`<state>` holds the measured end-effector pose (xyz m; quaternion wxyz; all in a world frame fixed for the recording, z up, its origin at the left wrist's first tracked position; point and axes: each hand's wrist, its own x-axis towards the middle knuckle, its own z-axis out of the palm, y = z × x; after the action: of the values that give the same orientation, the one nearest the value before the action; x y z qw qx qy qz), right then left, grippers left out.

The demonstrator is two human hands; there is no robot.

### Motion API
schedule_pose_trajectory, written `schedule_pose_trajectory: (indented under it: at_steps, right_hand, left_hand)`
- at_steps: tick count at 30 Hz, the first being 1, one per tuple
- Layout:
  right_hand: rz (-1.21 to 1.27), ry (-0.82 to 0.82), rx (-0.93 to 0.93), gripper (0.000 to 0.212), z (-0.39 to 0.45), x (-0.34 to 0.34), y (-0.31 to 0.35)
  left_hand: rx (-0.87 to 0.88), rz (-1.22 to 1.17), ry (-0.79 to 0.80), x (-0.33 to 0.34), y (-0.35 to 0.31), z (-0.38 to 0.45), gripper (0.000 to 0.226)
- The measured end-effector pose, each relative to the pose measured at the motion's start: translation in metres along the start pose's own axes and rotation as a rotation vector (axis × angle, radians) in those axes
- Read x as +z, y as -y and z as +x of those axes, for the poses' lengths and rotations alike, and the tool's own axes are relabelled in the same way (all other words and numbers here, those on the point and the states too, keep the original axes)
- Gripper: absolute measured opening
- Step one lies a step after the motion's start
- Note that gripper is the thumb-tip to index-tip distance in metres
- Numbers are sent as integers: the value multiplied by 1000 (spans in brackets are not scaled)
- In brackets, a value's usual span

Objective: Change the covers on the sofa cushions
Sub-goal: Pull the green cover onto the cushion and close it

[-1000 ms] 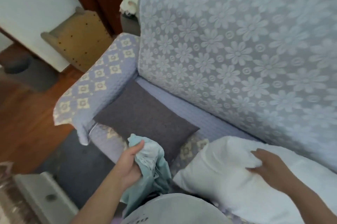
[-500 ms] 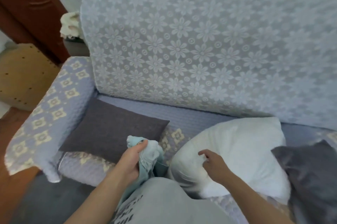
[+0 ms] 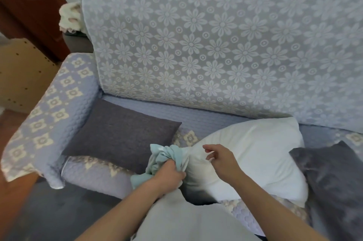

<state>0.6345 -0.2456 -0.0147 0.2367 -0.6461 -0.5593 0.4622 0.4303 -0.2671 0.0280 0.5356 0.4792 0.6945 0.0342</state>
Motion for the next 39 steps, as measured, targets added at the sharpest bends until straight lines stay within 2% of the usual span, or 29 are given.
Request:
schedule_pose_trajectory:
  at_steps: [2, 5, 7, 8, 9, 13, 15, 19, 21, 25, 30, 35, 39]
  right_hand:
    - [25, 15, 37, 57, -1, -1, 2]
    - [76, 27, 77, 57, -4, -4, 4]
    - [134, 19, 127, 56, -7, -6, 3]
    - [172, 11, 160, 56, -8, -8, 2]
    - [211, 6, 192, 55, -10, -9, 2]
    - [305, 25, 285, 56, -11, -12, -1]
    - [327, 43, 313, 57, -11, -13, -1]
    - [354, 63, 362, 58, -4, -15, 0]
    - [379, 62, 382, 59, 1, -16, -1]
    - [389, 86, 399, 56, 10, -17, 0]
    - [433, 59, 476, 48, 22, -13, 1]
    - [540, 48, 567, 27, 38, 1, -6]
    - [626, 59, 624, 31, 51, 2, 4]
  left_hand:
    - [27, 32, 38, 3, -1, 2, 24]
    - [52, 141, 176, 8, 1, 5, 40]
    - [96, 251, 234, 12, 4, 5, 26]
    - [134, 321, 225, 13, 5, 7, 13]
    - [185, 387, 189, 14, 6, 8, 10]
    - [341, 574, 15, 8, 9, 23, 13]
    - [375, 578, -50, 6, 12, 29, 17]
    - [417, 380, 20, 11, 22, 38, 18]
    - [412, 269, 12, 16, 22, 37, 27]
    - [434, 208, -26, 28, 10, 34, 38]
    - [365, 49, -124, 38, -10, 39, 31]
    - [345, 179, -61, 43, -9, 60, 67]
    - [322, 320, -135, 51, -9, 76, 81]
